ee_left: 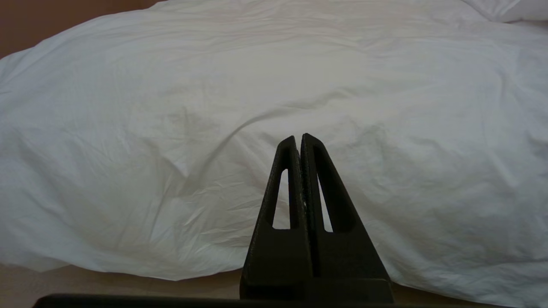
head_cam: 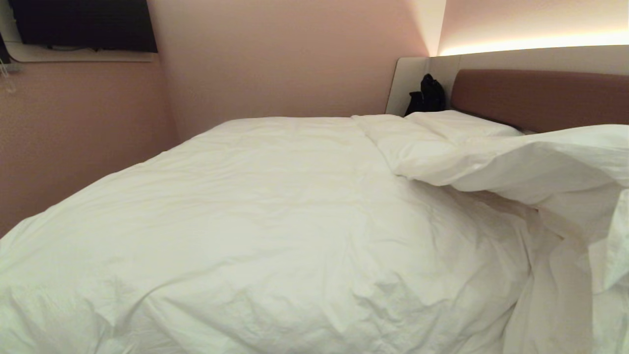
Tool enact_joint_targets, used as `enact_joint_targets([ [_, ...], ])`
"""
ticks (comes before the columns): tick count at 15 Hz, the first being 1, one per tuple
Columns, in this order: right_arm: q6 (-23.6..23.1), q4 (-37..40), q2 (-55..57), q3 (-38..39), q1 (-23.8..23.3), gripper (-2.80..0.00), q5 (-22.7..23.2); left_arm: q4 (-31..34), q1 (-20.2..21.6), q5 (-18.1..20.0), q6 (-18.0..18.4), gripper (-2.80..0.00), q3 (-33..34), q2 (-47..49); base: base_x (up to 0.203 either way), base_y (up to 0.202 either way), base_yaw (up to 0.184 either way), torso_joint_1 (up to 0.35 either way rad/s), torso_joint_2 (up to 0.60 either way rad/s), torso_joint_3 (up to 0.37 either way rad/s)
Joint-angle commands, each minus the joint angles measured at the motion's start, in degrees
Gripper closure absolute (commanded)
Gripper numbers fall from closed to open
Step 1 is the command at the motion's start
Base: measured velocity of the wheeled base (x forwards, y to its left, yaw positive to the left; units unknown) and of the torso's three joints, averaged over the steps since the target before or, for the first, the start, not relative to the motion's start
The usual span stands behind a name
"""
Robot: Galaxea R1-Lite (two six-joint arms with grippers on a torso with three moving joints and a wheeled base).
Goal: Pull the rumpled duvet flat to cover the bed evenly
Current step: Flatten the corners of the folded blanket
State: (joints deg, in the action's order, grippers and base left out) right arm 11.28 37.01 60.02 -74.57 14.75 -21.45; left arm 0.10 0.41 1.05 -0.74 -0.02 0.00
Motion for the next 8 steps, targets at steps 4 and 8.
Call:
enact_joint_targets([
  [4, -3.5, 7.4, -8.0, 3.5, -2.2, 0.0, -0.1, 0.0, 0.0, 0.0, 0.0, 0.0, 0.0, 0.0, 0.0, 0.0, 0.0, 0.0, 0.0, 0.0],
  [8, -3.8, 9.9, -11.8, 5.9, -2.2, 0.0, -0.2, 0.0, 0.0, 0.0, 0.0, 0.0, 0.0, 0.0, 0.0, 0.0, 0.0, 0.0, 0.0, 0.0],
])
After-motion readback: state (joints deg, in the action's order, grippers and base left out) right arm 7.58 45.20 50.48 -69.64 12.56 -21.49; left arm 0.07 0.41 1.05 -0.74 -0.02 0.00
